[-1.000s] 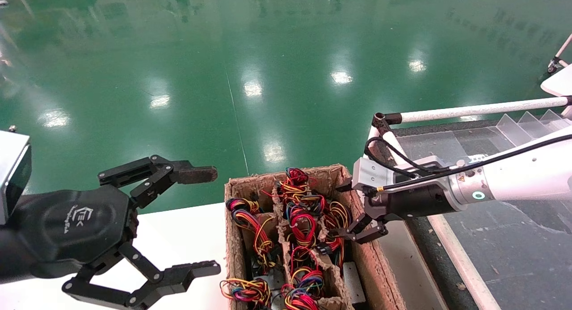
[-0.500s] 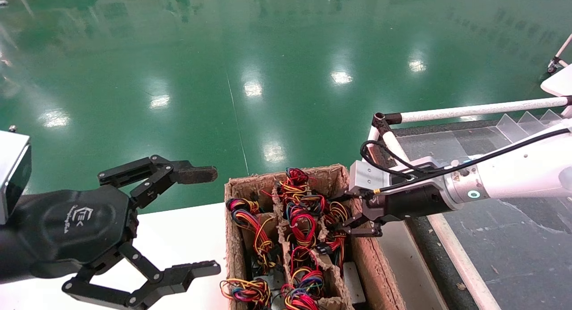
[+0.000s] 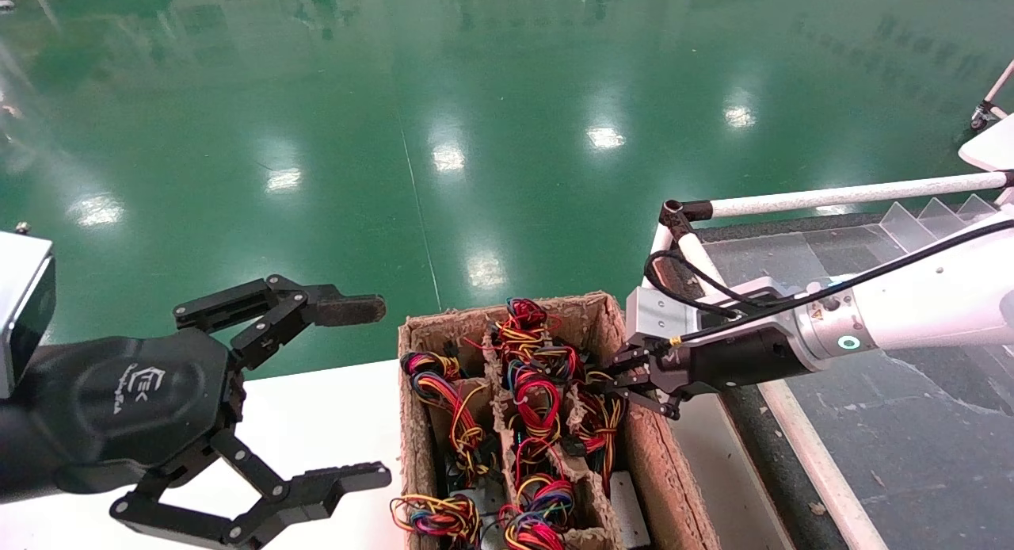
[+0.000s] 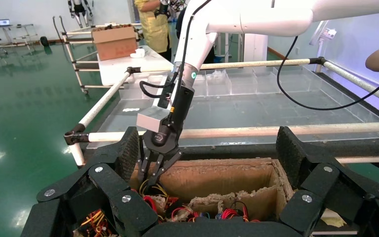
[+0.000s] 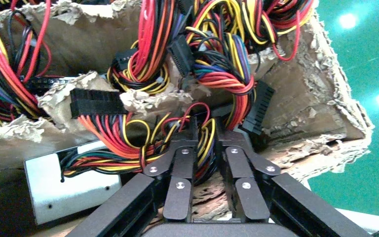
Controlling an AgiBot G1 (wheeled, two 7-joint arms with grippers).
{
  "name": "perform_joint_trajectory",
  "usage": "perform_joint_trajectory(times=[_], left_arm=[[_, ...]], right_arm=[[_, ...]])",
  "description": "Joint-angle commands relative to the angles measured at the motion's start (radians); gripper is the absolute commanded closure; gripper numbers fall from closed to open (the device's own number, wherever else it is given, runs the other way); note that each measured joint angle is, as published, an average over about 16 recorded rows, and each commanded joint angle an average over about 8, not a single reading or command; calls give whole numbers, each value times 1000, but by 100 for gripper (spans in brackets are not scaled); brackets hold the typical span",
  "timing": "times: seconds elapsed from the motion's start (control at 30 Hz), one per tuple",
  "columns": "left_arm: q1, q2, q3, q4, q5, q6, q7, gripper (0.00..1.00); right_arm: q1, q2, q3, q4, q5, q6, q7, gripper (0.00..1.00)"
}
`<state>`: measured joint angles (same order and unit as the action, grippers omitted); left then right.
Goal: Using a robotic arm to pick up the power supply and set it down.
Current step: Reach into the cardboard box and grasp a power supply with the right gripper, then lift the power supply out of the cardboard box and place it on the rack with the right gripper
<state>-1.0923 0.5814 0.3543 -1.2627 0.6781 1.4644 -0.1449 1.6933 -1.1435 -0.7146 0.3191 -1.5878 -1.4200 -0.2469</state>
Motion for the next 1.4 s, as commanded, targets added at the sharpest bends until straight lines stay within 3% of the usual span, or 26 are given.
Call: perform_joint_trajectory(times=[0.03,0.87,1.13,1.4], left_arm=[[0,0,0,0,0,0,0,0],[0,0,0,0,0,0,0,0],[0,0,0,0,0,0,0,0],[0,0,0,0,0,0,0,0]], right_arm=[[2,-1,-1,-6,-1,-5,-4,100],[20,19,20,-16,32,-33,-50,100],[18,59,38,69,53,-38,-55,100],[-10,122,65,233,85,-27,-11,100]])
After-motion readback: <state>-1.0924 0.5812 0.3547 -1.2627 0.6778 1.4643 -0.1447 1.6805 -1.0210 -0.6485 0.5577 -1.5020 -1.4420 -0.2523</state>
